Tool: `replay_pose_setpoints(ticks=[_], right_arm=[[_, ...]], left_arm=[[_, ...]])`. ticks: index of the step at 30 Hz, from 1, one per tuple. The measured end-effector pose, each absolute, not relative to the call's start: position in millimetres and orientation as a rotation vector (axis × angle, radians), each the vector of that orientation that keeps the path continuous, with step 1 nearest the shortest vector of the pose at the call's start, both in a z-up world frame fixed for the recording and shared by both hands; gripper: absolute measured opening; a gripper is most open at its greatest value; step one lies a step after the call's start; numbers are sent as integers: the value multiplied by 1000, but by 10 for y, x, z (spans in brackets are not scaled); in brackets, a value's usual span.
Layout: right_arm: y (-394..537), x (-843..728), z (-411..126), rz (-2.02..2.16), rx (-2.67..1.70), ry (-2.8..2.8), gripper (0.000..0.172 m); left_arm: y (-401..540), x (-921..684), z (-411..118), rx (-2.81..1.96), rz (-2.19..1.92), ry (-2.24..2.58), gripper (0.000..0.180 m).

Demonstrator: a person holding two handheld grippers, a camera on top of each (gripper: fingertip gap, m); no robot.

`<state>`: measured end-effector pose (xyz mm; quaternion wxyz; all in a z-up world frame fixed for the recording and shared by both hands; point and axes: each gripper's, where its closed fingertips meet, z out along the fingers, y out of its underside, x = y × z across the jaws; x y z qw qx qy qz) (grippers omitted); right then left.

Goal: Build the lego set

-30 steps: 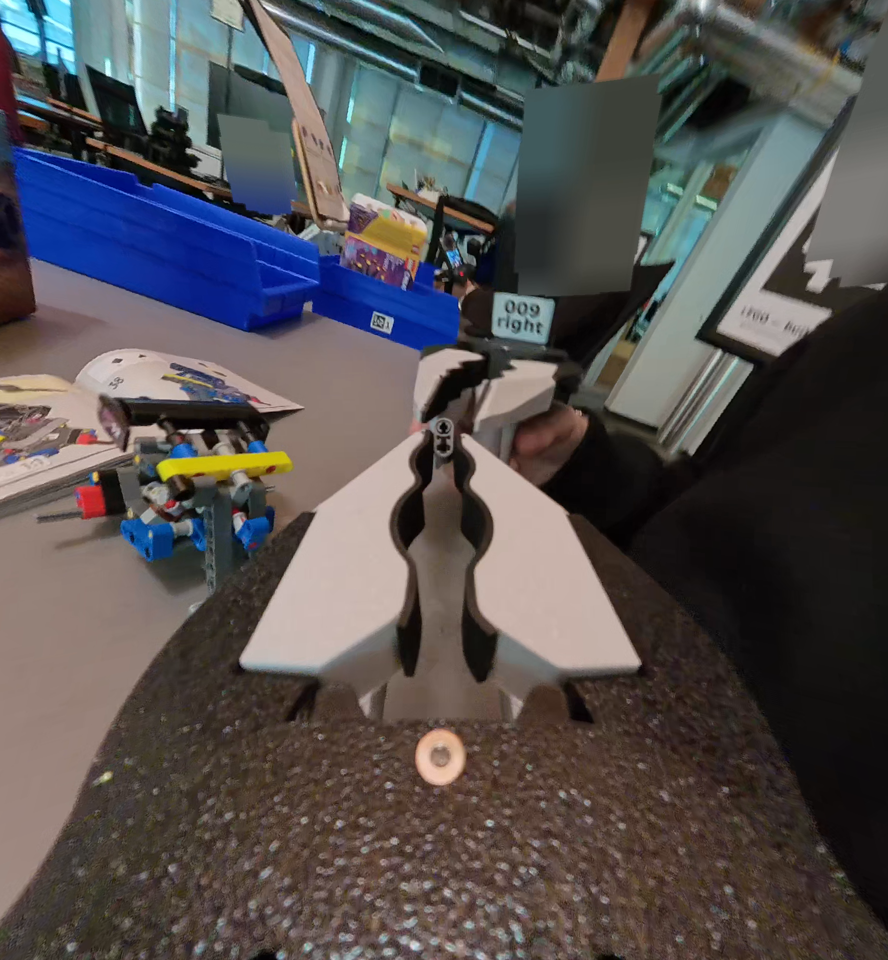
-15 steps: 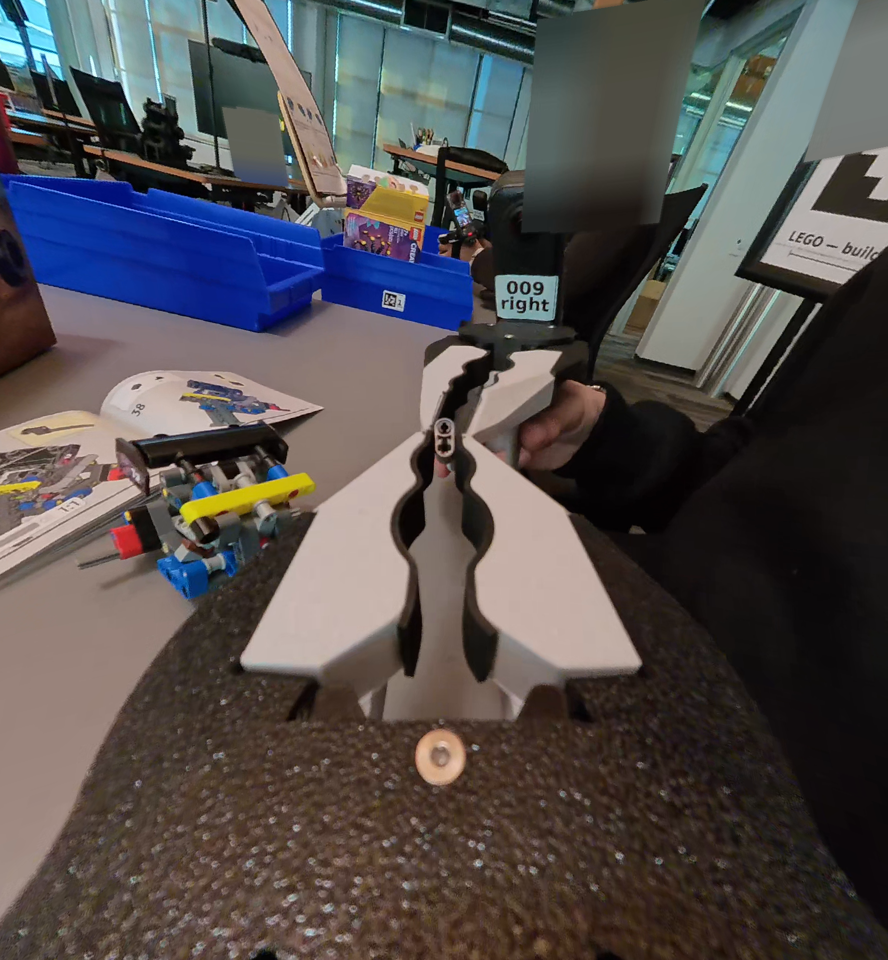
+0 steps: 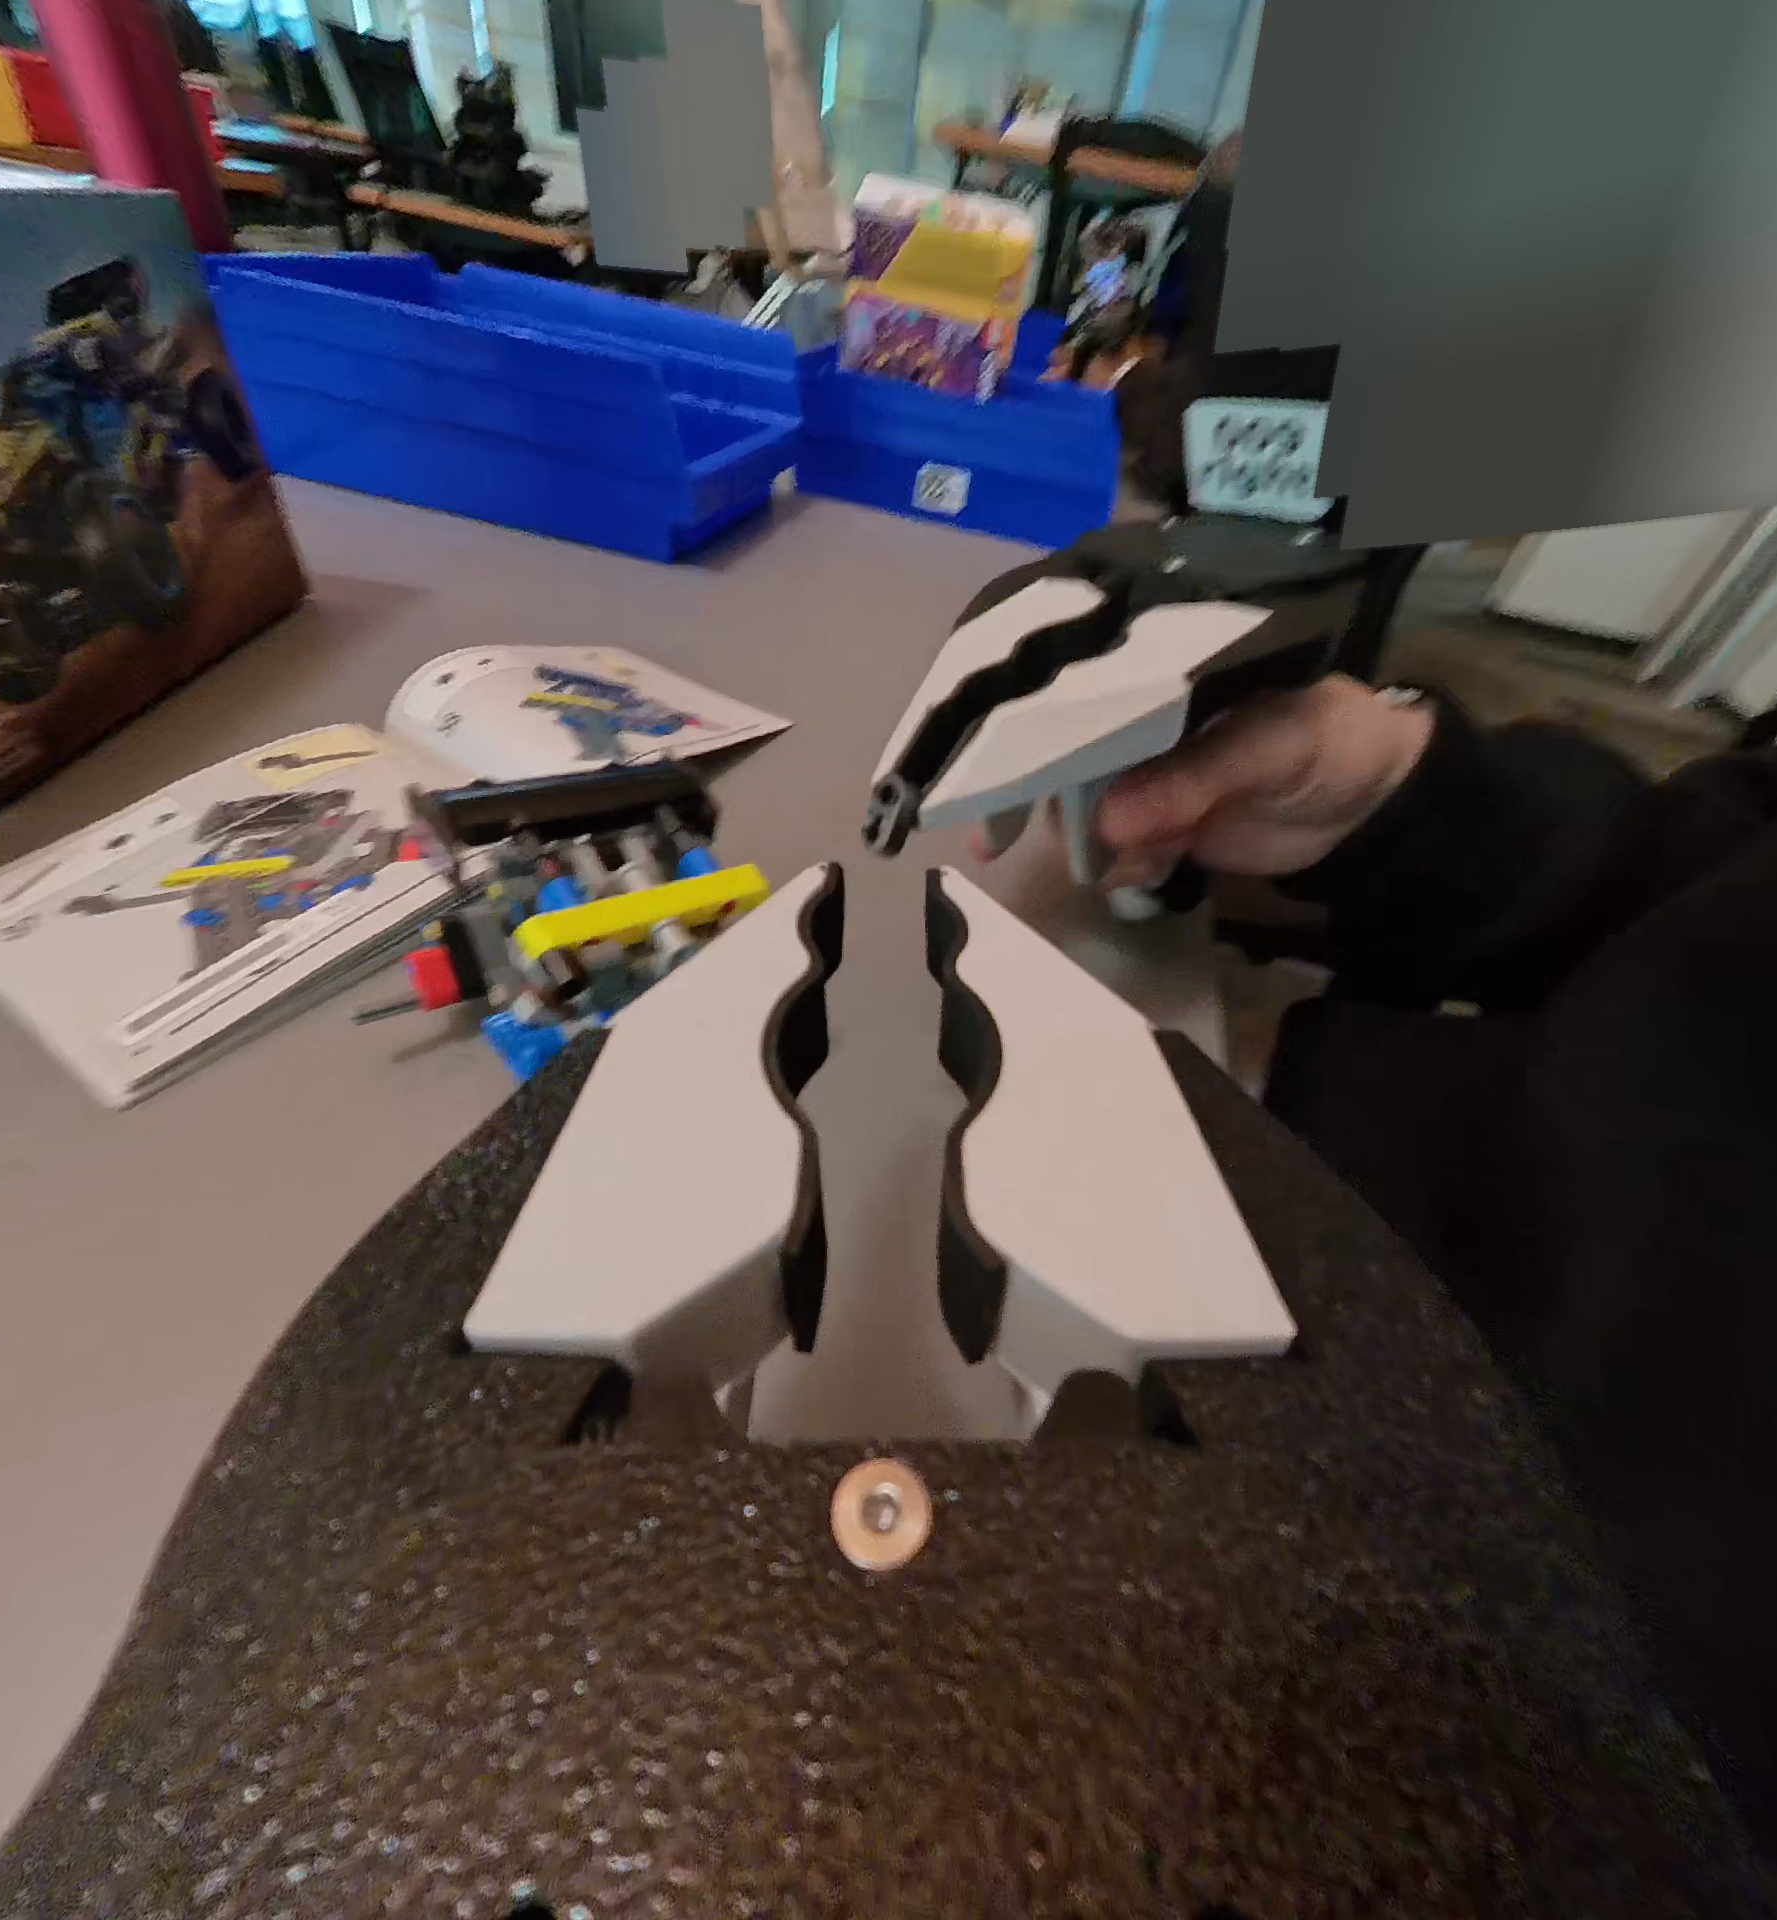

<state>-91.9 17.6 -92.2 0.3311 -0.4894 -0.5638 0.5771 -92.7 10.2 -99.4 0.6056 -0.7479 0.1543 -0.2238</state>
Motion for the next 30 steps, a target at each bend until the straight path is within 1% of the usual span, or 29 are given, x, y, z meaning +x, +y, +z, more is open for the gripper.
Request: replay_pose_setpoints(ticks=[3,5,10,12,15,18,20,22,26,30], right_arm=[[290,-949,-981,1466,-1377,-1428,4],[300,-960,-1012,1425,-1390,-1436,4],[341,-991,-1065,1245,-1367,-1450,4],[346,-1000,-1085,1189,-1362,-1455,4],[366,-1005,-1102,1120,-1357,-1450,4],[342,-1009,-1103,1059,-1316,-1461,4],[313,-1014,-1118,1026,-1295,-1480,4],[323,-1014,-1135,987,-1293,-1483,4],[328,-989,-1194,925,-1297,-1514,4],[334,-982,-1236,854,-1291,-1529,4]], left_arm=[[103,-1226,-1134,-1837,-299,351,16],[89,-1443,-1198,-1900,-184,324,23],[106,-1577,-1246,-1956,-240,252,47],[141,-1569,-1264,-1962,-247,276,45],[186,-1539,-1283,-1971,-244,347,36],[200,-1640,-1402,-2051,-167,410,34],[248,-1712,-1331,-1996,-112,402,30],[237,-1683,-1305,-1947,-127,424,29],[187,-1744,-1456,-2041,-148,370,29],[165,-1745,-1466,-2051,-193,329,29]])
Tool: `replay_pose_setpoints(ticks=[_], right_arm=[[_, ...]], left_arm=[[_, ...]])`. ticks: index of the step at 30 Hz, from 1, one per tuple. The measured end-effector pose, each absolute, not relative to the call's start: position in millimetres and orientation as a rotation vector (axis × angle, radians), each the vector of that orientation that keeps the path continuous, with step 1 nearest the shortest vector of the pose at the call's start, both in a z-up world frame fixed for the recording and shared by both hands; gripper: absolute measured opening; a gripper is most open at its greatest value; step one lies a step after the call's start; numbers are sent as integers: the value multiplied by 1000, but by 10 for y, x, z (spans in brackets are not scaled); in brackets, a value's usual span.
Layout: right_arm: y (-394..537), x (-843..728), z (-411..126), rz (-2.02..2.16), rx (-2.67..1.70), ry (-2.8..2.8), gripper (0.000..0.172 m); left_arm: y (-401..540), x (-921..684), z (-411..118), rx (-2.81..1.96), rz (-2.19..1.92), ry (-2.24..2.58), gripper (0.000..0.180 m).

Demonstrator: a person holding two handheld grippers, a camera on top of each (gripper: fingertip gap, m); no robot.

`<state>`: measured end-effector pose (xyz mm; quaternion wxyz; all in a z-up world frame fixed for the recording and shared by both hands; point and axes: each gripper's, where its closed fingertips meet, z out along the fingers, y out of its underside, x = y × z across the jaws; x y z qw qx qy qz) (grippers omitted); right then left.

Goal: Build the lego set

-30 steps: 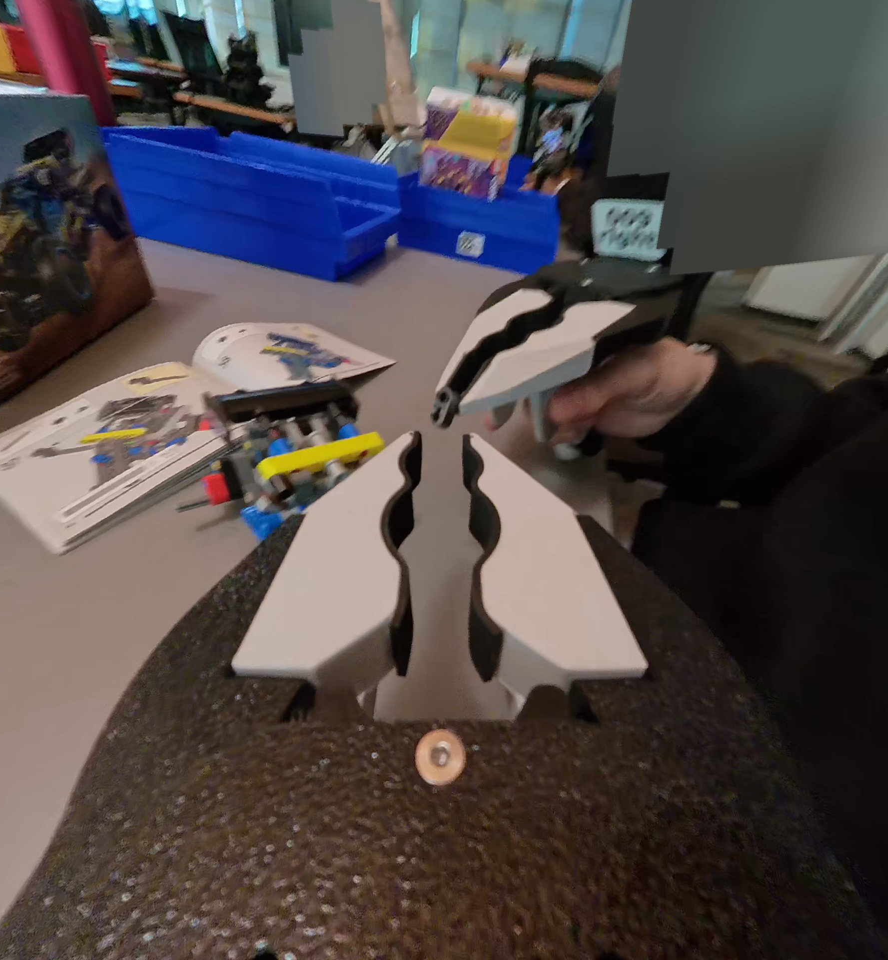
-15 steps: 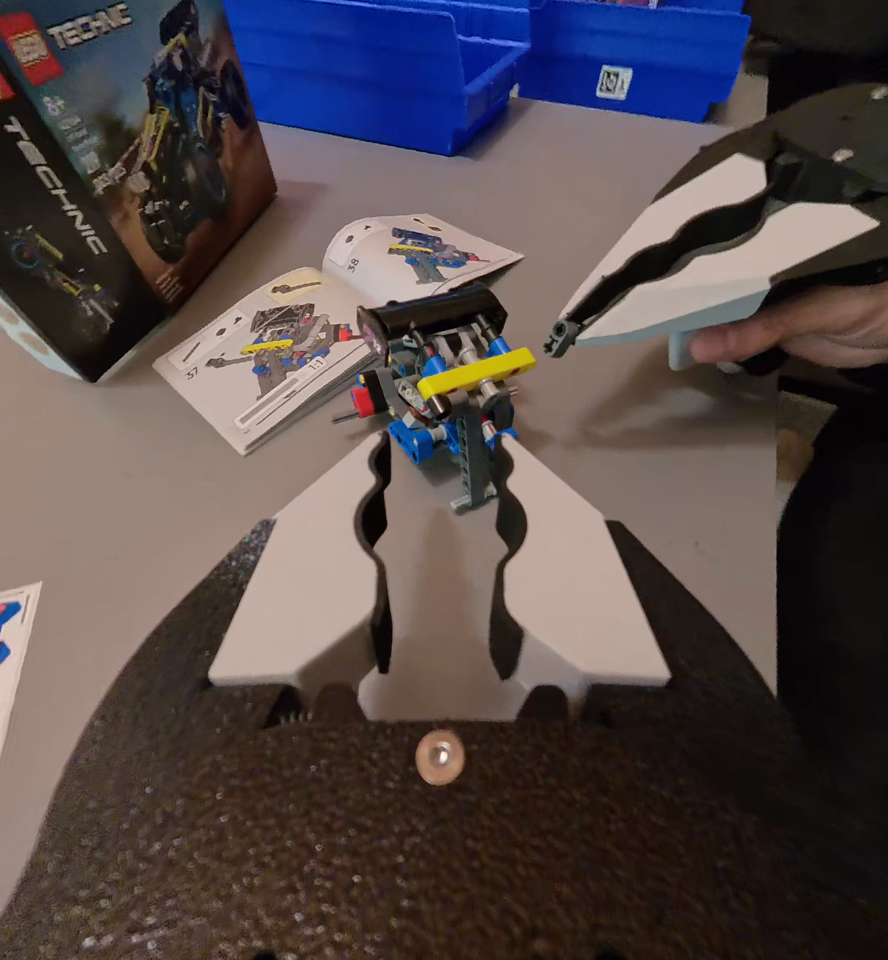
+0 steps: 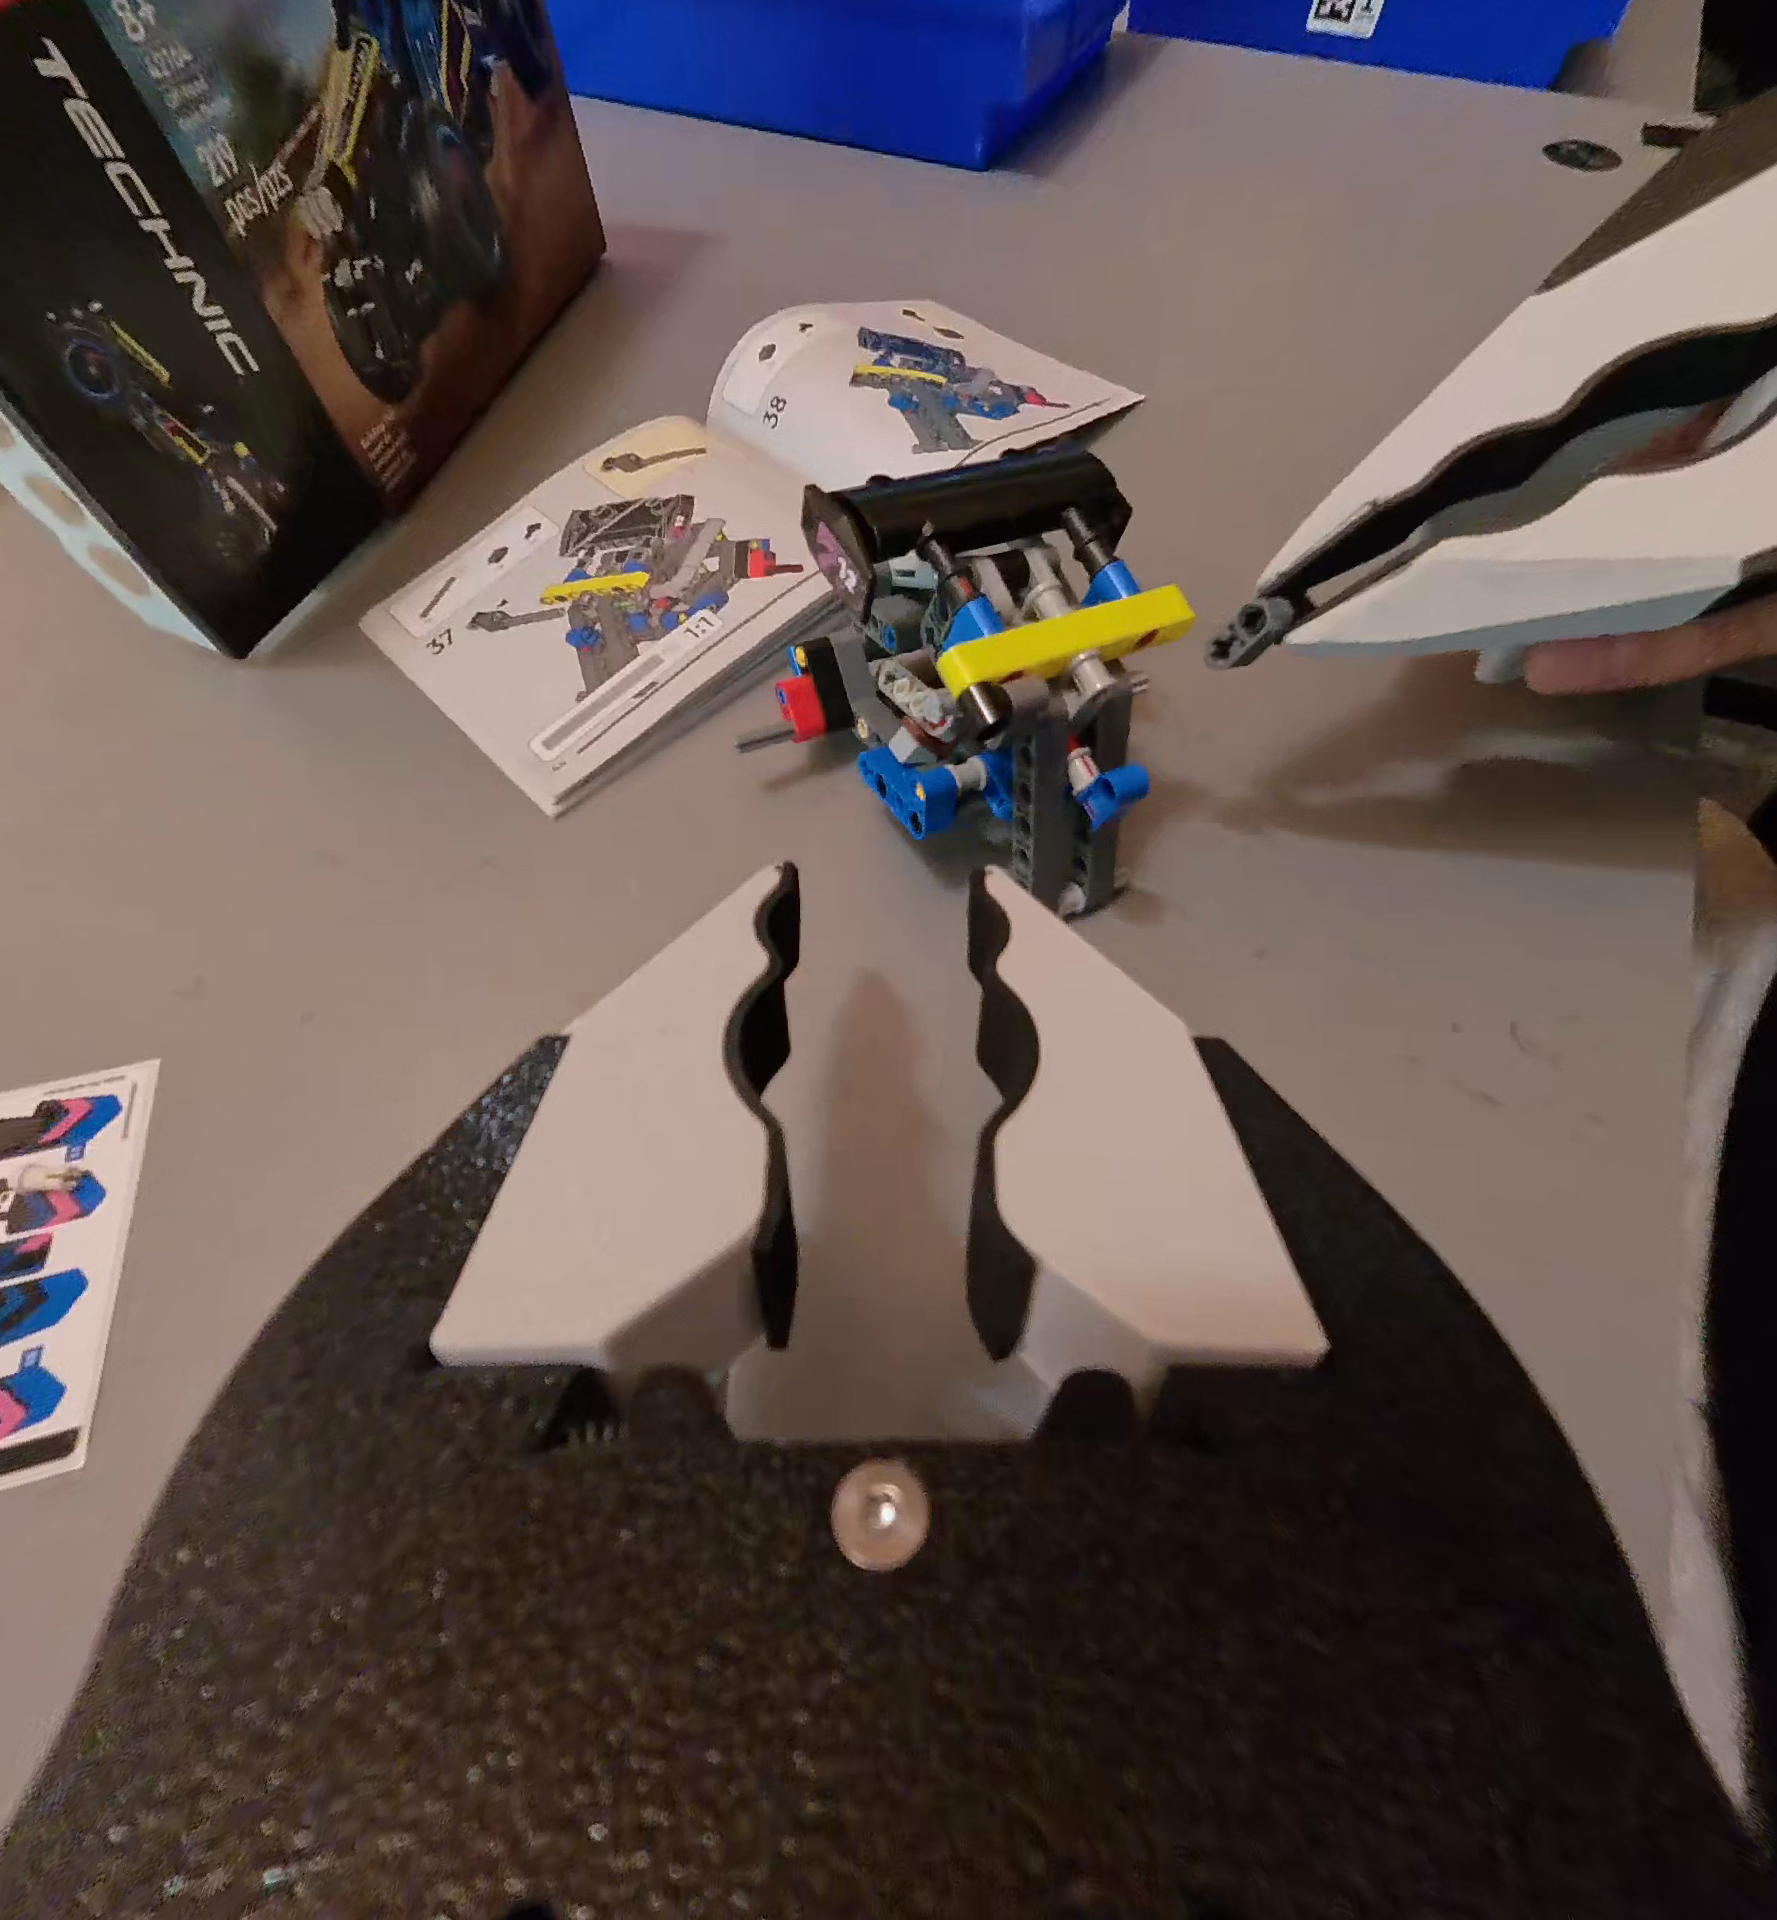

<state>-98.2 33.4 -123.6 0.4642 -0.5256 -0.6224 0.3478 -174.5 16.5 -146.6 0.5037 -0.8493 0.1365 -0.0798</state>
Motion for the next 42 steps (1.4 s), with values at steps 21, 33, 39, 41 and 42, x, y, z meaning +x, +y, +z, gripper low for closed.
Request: replay_pose_setpoints(ticks=[21,33,39,41,42], right_arm=[[382,-1069,-1308,633,-1234,-1535,4],[537,-994,-1255,883,-1435,-1441,4],[580,-996,-1314,837,-1417,-1496,4],[584,-1016,-1319,853,-1425,-1502,4],[590,-1024,-1329,861,-1435,-1507,5]], left_arm=[[301,-1410,-1377,-1966,-38,397,60],[413,-1287,-1438,-2037,77,181,77],[528,-1312,-1460,-2059,79,-4,73],[554,-1284,-1450,-2053,73,-33,72],[562,-1277,-1448,-2051,83,-44,69]])
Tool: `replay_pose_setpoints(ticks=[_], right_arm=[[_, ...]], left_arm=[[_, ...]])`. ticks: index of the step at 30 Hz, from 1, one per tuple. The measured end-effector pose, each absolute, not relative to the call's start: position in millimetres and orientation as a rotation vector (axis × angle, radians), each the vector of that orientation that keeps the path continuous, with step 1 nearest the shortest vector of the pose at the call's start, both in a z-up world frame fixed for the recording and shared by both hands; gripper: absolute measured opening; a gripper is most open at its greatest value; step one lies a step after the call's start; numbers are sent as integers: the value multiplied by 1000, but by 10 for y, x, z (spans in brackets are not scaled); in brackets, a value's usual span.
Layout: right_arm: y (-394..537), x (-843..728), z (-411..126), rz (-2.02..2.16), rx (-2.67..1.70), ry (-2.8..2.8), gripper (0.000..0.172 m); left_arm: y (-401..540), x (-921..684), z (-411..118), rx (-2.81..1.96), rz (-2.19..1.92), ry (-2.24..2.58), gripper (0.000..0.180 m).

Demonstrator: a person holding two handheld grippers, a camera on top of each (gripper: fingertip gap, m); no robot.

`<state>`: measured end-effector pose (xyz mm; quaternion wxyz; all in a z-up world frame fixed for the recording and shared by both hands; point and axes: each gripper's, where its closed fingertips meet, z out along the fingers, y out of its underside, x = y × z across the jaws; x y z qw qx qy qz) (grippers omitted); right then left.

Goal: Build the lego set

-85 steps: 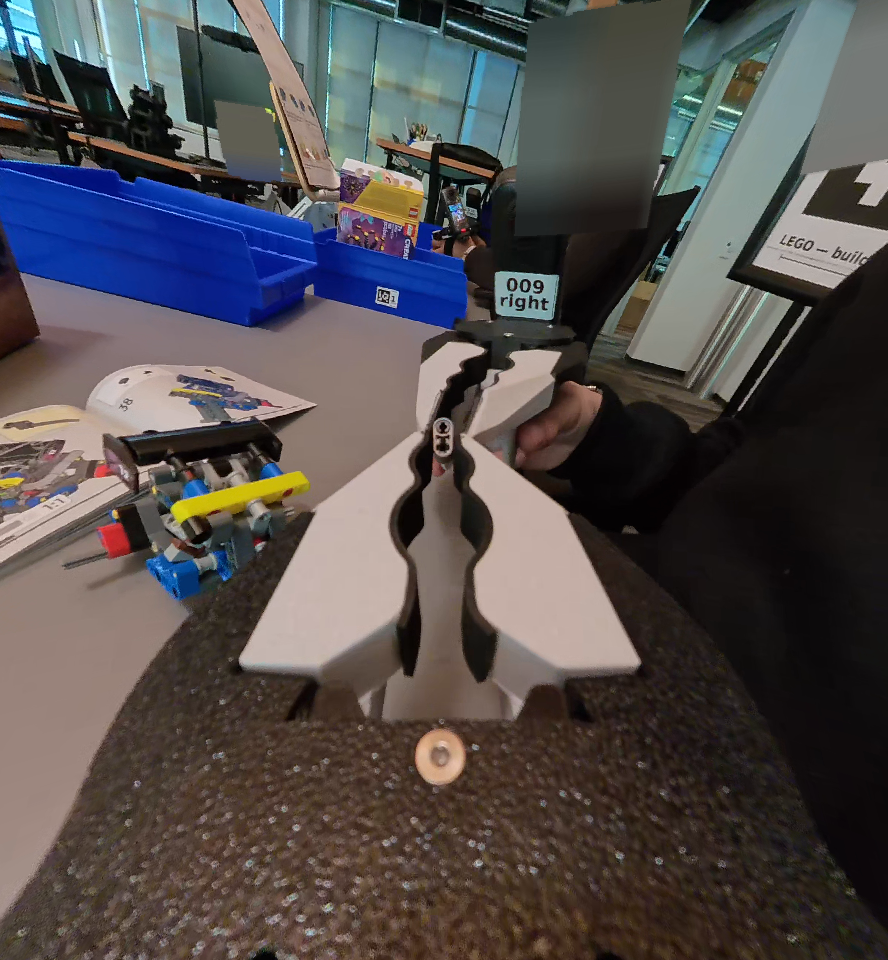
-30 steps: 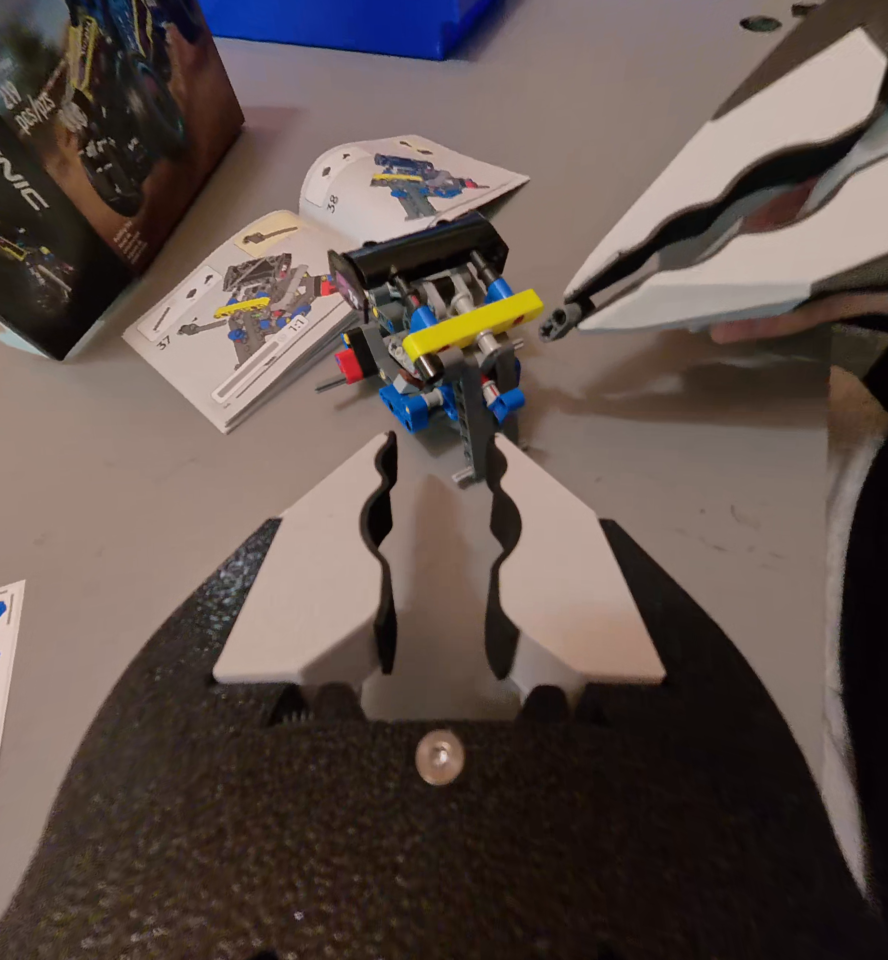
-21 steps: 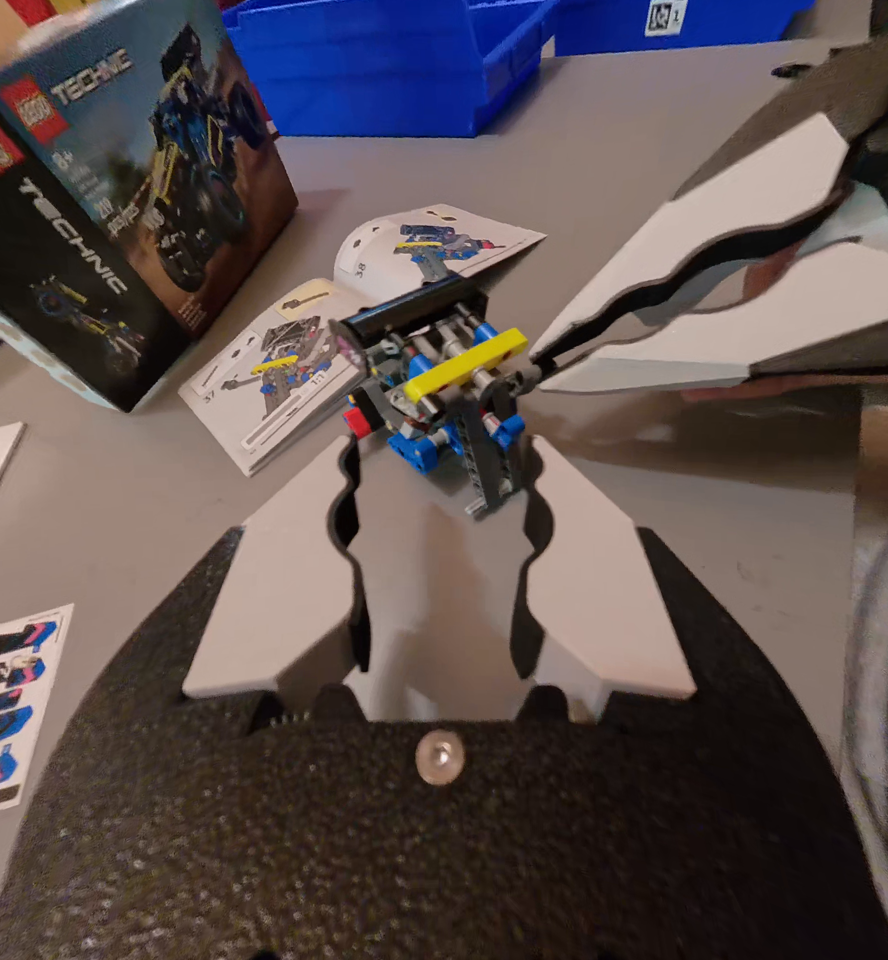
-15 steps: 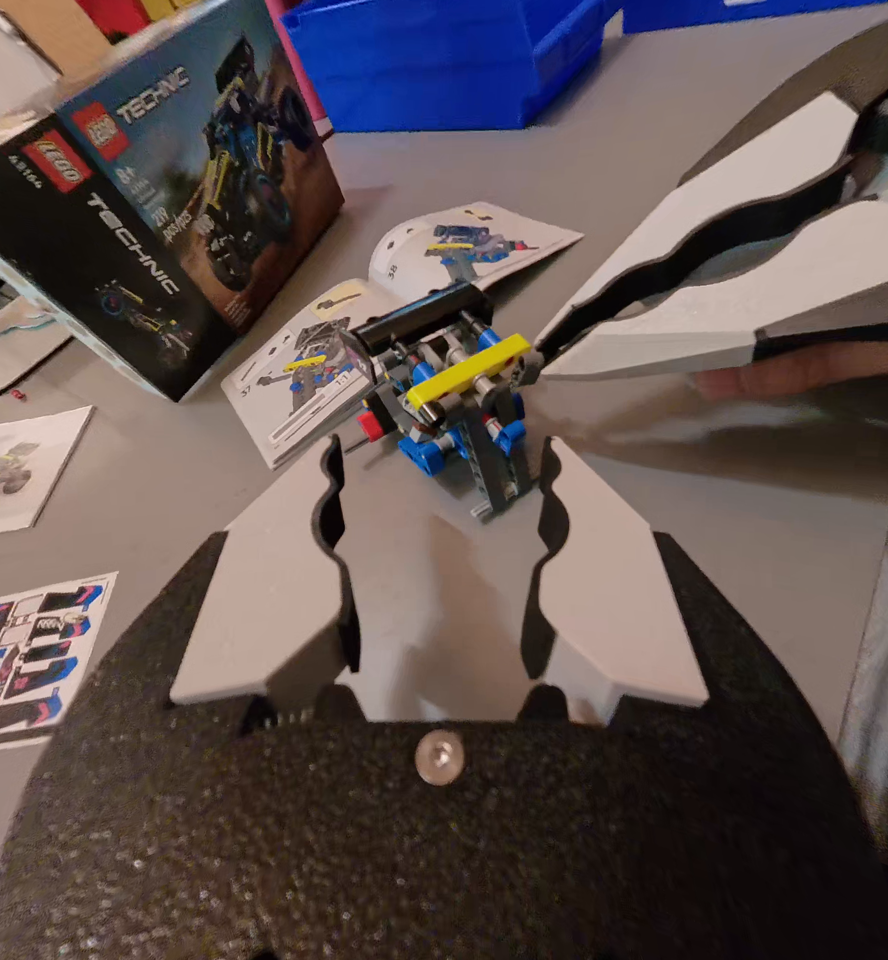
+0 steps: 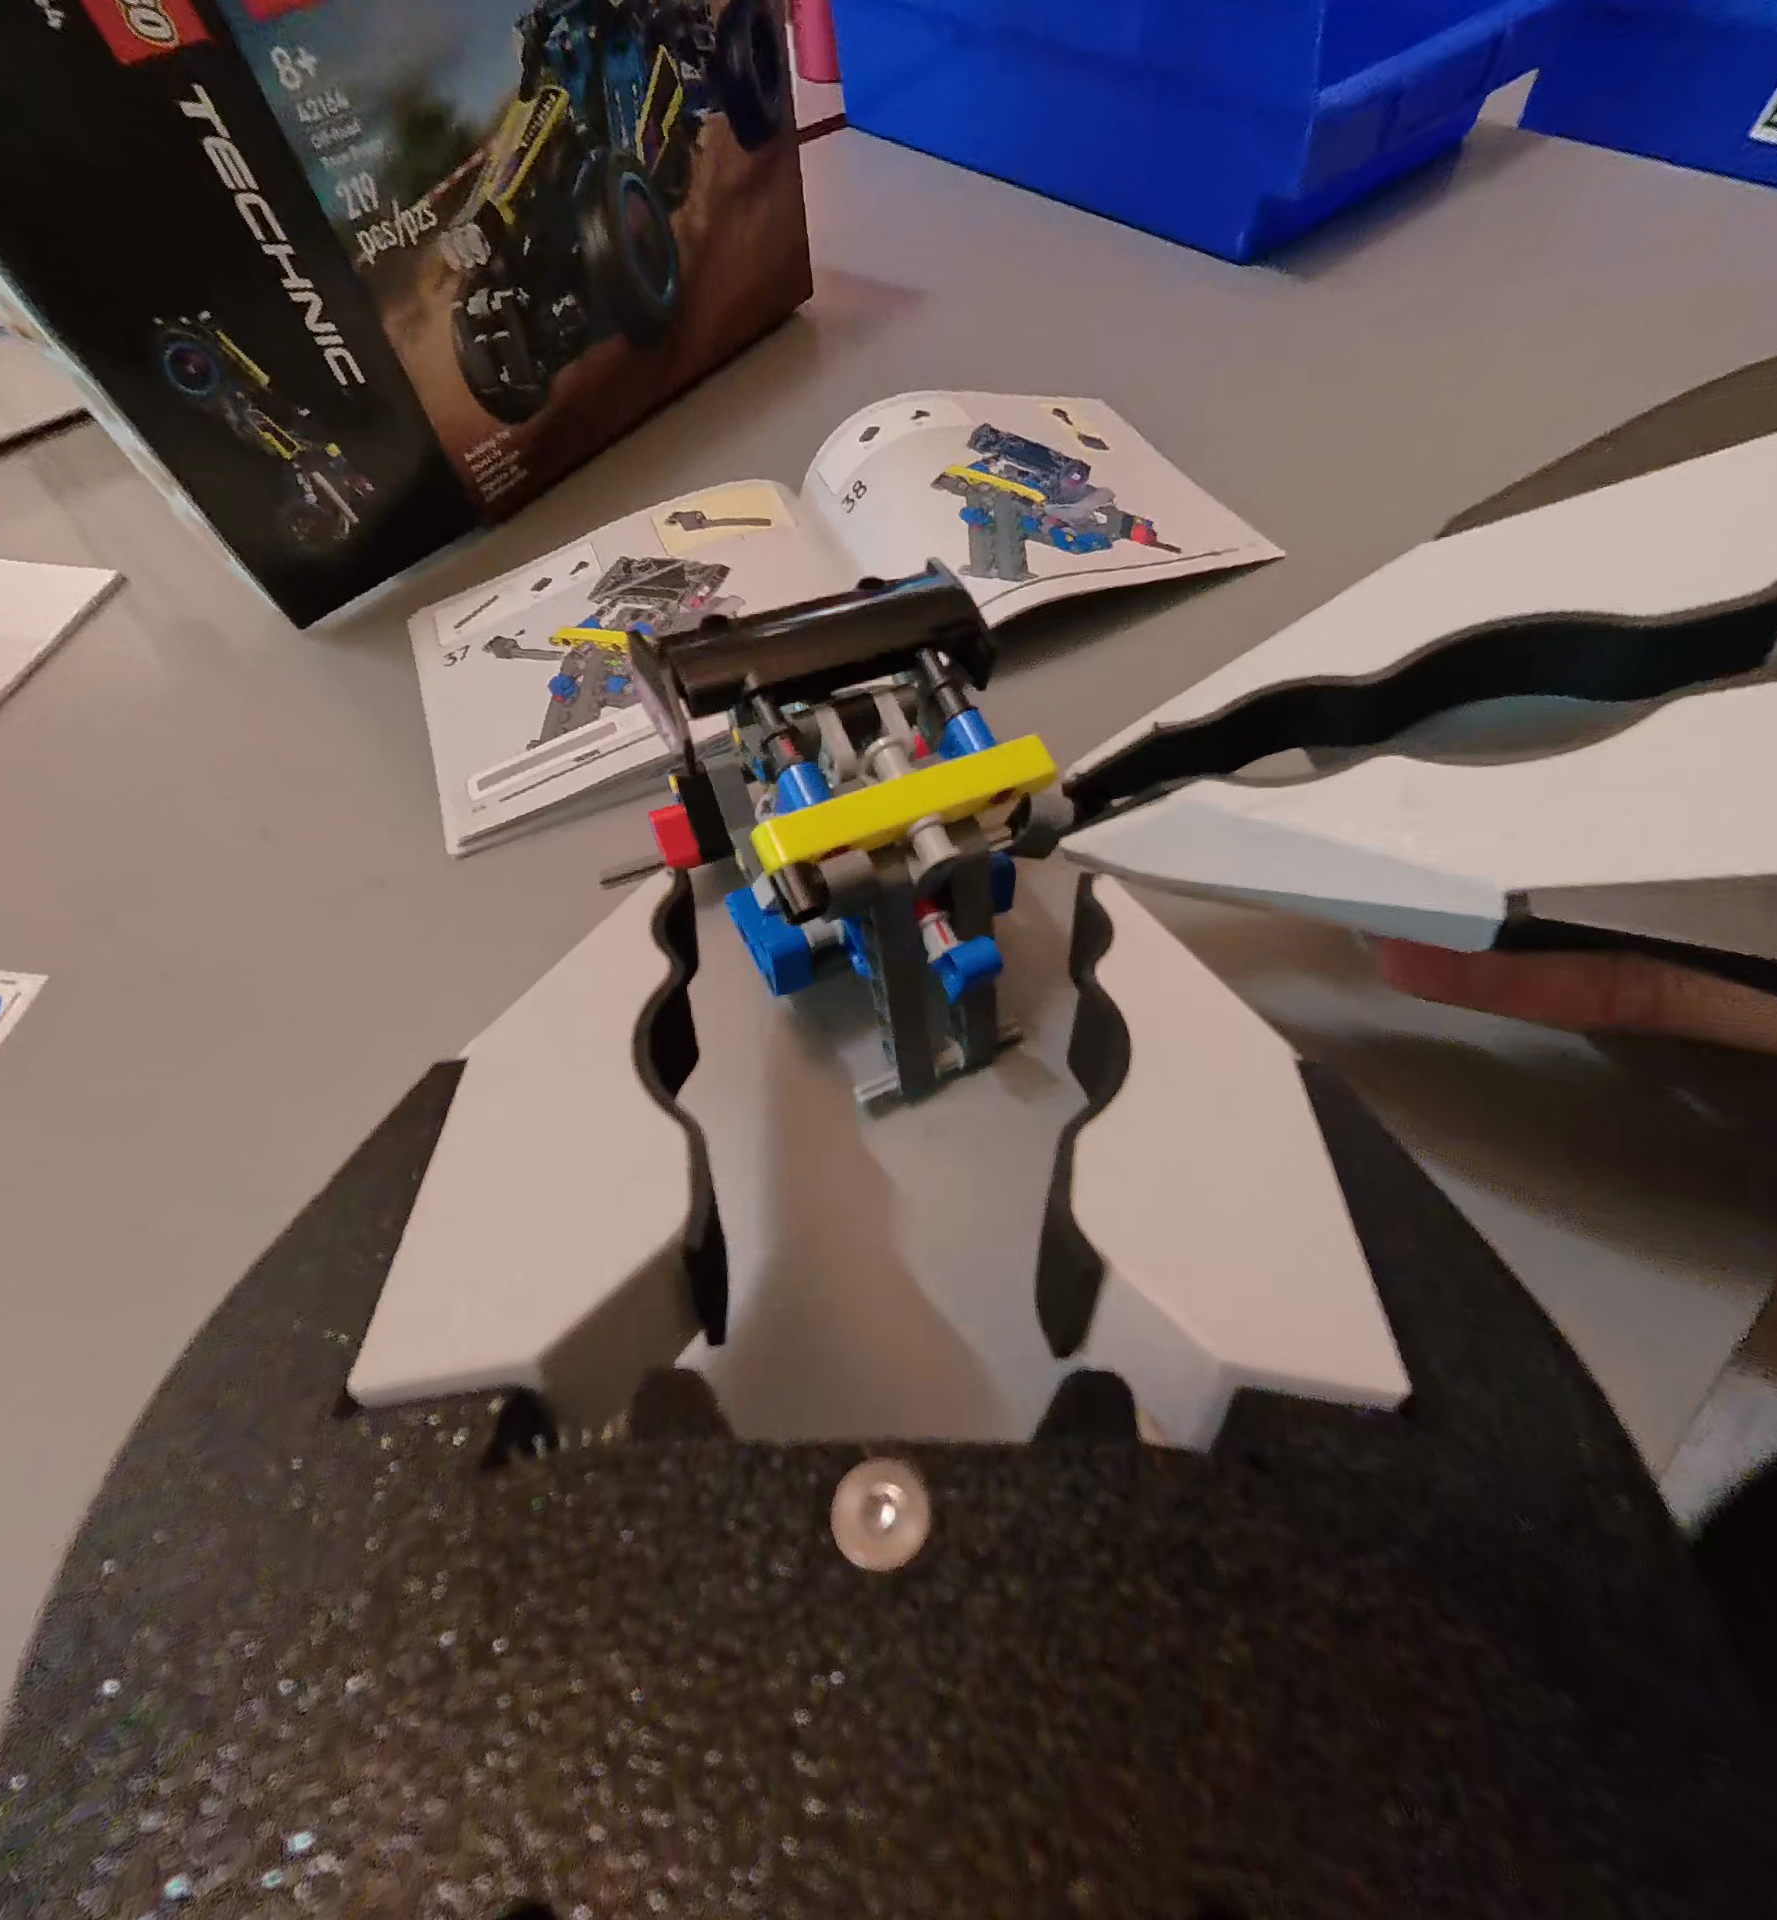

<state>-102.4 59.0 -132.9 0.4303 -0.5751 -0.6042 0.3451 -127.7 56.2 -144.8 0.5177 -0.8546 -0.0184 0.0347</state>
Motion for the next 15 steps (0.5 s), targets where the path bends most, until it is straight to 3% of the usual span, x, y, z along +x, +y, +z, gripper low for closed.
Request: replay_pose_setpoints(ticks=[4,15], right_arm=[[589,-1044,-1298,954,-1445,-1507,4],[612,-1083,-1290,1134,-1505,-1524,4]], left_arm=[[591,-1287,-1421,-2032,183,-29,60],[636,-1336,-1436,-2040,240,-41,54]])
